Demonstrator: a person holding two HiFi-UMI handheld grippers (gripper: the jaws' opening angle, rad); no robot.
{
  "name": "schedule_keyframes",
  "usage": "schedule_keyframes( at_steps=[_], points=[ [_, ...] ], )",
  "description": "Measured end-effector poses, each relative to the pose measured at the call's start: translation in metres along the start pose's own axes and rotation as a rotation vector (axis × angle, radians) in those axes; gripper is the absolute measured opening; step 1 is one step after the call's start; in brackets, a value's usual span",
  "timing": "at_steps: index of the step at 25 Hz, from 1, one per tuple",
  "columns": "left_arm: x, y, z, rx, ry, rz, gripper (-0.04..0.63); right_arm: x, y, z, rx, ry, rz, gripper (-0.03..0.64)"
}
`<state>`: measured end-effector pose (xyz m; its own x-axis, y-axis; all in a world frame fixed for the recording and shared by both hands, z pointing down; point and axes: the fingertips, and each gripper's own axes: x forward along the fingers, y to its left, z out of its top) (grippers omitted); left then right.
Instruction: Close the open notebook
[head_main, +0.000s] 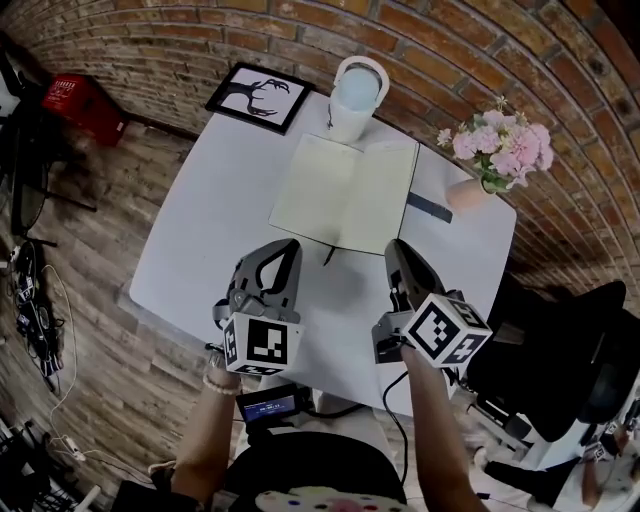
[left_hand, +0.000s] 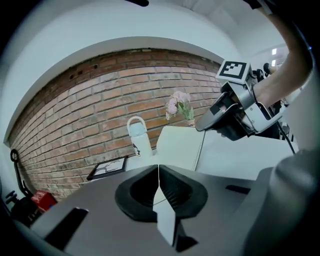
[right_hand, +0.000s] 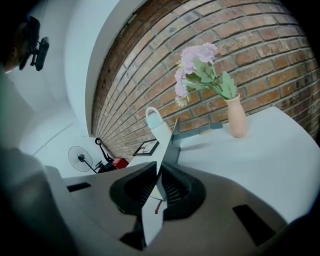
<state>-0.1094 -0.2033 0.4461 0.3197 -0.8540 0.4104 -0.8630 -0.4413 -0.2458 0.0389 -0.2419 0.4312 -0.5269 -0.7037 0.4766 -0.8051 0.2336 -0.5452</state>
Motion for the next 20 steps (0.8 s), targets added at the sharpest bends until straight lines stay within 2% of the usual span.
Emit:
schedule_keyframes(
  at_steps=[20],
  points=[
    [-0.028,0.049,-0.008,-0.069,-0.002,0.104,0.020,0.038,0.070,-0.005,-0.030,0.056,0.053,0.057]
  ],
)
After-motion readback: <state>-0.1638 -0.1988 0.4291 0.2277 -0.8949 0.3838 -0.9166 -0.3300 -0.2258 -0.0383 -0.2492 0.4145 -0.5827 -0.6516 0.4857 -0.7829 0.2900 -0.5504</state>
